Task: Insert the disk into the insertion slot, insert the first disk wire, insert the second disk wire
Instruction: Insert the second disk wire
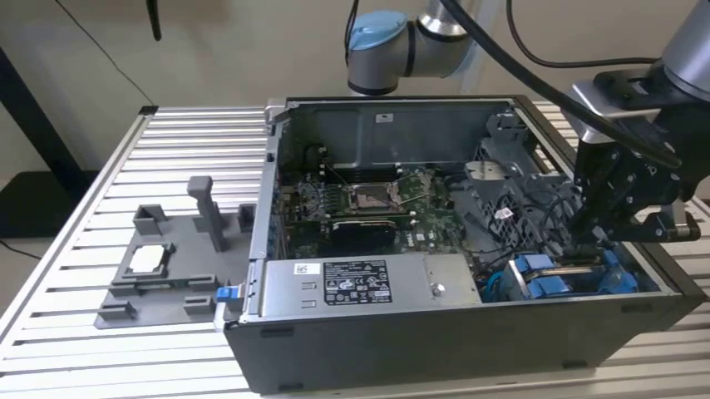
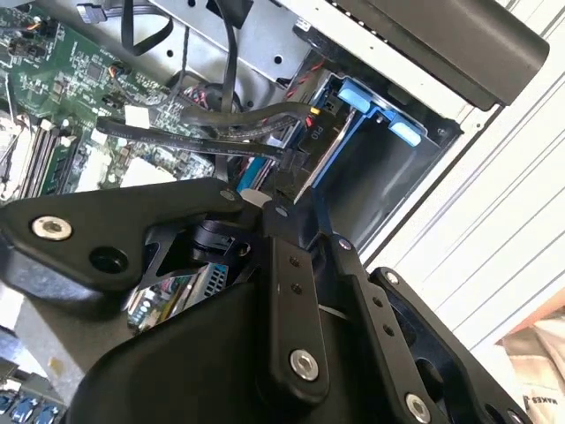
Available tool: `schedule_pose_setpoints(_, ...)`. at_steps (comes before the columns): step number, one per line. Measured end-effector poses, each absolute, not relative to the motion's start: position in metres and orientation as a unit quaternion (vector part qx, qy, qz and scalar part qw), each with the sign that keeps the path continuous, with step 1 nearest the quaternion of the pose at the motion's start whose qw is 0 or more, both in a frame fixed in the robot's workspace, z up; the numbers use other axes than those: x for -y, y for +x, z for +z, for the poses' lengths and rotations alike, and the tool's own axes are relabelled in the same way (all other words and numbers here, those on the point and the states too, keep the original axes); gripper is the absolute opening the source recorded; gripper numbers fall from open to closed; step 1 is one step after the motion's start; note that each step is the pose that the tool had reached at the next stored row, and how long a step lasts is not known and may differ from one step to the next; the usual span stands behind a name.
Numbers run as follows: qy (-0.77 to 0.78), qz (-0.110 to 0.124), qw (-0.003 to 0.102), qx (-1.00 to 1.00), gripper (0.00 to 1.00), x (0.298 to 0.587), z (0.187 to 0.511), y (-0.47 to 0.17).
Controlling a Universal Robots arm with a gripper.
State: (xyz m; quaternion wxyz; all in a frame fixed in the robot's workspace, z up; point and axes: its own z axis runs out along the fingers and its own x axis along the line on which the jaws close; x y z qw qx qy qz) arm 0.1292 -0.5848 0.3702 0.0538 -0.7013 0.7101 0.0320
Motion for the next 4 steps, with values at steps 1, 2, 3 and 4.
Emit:
schedule_pose_setpoints(1, -0.701, 0.032, 0.054, -0.71, 0.24, 0.5848, 0.3703, 0.1292)
schedule_pose_setpoints(2, -0.701, 0.032, 0.054, -0.71, 0.24, 0.5849, 0.3704, 0.1293)
schedule_pose_setpoints(3, -0.701, 0.032, 0.054, -0.71, 0.24, 0.5848, 0.3704, 0.1293)
schedule_pose_setpoints(4, -0.701, 0.032, 0.054, -0.71, 0.24, 0.5849, 0.3704, 0.1292)
